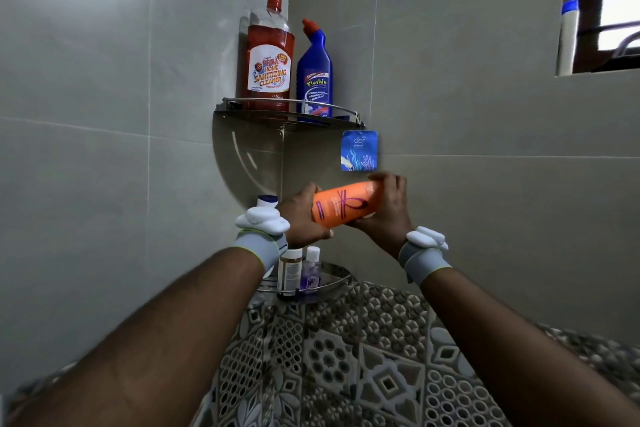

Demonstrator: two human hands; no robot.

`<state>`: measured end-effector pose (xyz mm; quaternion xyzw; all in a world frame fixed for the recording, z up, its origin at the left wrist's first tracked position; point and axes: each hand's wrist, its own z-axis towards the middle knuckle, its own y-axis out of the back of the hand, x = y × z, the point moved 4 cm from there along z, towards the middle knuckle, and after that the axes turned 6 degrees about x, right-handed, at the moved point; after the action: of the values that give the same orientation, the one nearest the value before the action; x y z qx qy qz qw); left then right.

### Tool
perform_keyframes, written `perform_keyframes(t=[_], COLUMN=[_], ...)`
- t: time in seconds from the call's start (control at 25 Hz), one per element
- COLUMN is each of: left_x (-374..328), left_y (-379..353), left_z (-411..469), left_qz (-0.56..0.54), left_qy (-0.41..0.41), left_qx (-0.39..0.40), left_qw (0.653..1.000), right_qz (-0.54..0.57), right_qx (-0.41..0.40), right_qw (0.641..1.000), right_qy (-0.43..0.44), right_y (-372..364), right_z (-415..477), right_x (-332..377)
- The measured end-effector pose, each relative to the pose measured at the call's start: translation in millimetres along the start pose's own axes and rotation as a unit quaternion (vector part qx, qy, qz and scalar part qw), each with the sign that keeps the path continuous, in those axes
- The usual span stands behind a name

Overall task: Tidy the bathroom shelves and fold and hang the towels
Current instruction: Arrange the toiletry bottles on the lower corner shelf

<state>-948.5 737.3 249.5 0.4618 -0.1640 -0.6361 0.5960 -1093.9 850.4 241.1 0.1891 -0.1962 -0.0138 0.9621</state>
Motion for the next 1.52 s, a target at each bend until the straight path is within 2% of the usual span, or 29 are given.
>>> perform_keyframes(t=[0.12, 0.16, 0.24, 0.28, 0.32, 0.4, 0.56, 0.68, 0.8, 0.88, 1.0, 1.16, 1.28, 1.52], left_x=[3.2, 5.5, 10.3, 13.7, 16.9, 21.1, 32.7, 53.8, 71.5, 83.5, 93.3, 97.2, 108.2, 122.2], left_y=[6.4, 8.3, 11.3, 12.2, 11.6, 8.1, 15.7, 38.2, 54.6, 60.3, 62.3, 58.6, 60.6, 45.2], left_z=[-5.9, -7.5, -12.1, -14.3, -15.8, -18.0, -18.9, -24.1, -33.9, -41.2, -49.8, -51.3, -47.1, -34.5], left_qz=[0.022, 0.02, 0.005, -0.006, -0.013, -0.018, 0.007, 0.165, 0.266, 0.228, 0.061, -0.062, -0.042, 0.01], left_qy=[-0.006, -0.002, 0.0, 0.003, 0.009, 0.024, 0.047, 0.083, 0.117, 0.127, 0.122, 0.13, 0.14, 0.179], left_qx=[-0.03, -0.037, -0.044, -0.044, -0.042, -0.036, -0.044, -0.059, -0.016, 0.001, 0.016, -0.025, -0.081, -0.061], left_qw=[0.999, 0.999, 0.999, 0.999, 0.999, 0.999, 0.998, 0.981, 0.957, 0.965, 0.991, 0.989, 0.986, 0.982], right_qz=[0.188, 0.267, 0.418, 0.475, 0.506, 0.503, 0.414, 0.313, 0.289, 0.271, 0.23, 0.196, 0.192, 0.1], right_qx=[0.056, 0.082, 0.127, 0.145, 0.152, 0.127, 0.081, 0.109, 0.161, 0.188, 0.24, 0.306, 0.32, 0.301], right_qw=[0.977, 0.952, 0.88, 0.843, 0.823, 0.831, 0.892, 0.936, 0.94, 0.942, 0.942, 0.932, 0.928, 0.946], right_qy=[-0.081, -0.122, -0.188, -0.205, -0.21, -0.201, -0.162, -0.119, -0.087, -0.069, -0.039, -0.01, -0.004, 0.062], right_y=[-0.4, -1.4, -4.4, -7.0, -8.6, -10.9, -6.8, -7.3, -25.7, -44.7, -71.7, -101.2, -116.8, -148.2], right_z=[1.5, 0.0, -3.6, -4.4, -4.3, 0.3, 20.6, 36.6, 40.4, 38.5, 33.2, 29.4, 31.0, 36.7], right_x=[1.0, 2.3, 7.1, 11.5, 15.7, 20.1, 31.3, 39.7, 56.0, 75.1, 105.2, 130.6, 136.1, 125.1])
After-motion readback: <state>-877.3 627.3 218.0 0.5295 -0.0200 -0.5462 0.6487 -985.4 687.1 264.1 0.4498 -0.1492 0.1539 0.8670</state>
